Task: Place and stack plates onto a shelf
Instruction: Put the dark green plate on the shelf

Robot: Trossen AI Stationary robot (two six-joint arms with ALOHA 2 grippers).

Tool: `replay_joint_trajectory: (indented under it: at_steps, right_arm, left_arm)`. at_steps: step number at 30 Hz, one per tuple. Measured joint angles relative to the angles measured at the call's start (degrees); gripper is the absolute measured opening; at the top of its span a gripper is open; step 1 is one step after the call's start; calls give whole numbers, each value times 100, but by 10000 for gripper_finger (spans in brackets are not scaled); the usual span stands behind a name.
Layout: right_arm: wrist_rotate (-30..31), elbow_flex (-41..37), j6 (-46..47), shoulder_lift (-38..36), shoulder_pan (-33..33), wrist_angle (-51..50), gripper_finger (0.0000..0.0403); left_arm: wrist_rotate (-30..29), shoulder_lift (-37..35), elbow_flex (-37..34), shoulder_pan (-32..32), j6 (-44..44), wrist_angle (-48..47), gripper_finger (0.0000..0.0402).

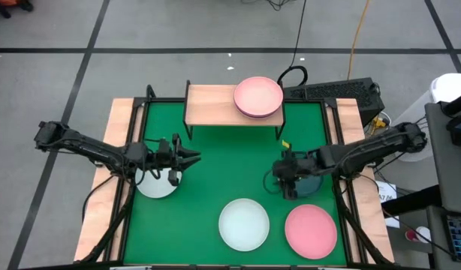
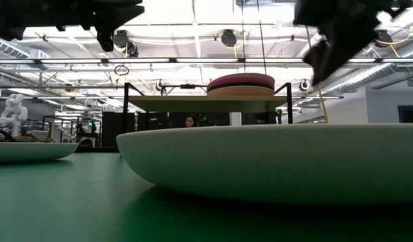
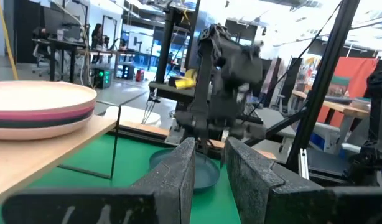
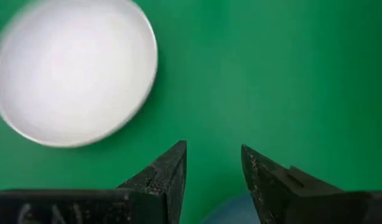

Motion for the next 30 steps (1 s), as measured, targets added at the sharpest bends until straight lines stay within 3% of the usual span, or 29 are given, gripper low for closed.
replay_joint_trajectory:
  at_steps: [6, 12, 30]
  right_arm:
    - [95, -418, 885, 168, 250, -1, 137]
    - [630, -639, 1541, 223, 467, -164, 137]
    - [361, -1593, 2259, 223, 469, 819, 134]
  left_arm:
    - [0, -2, 0, 0, 31, 0, 94]
    - [-72, 0, 0, 0, 35, 0, 94]
    - [-448, 326, 7, 17, 43, 13, 94]
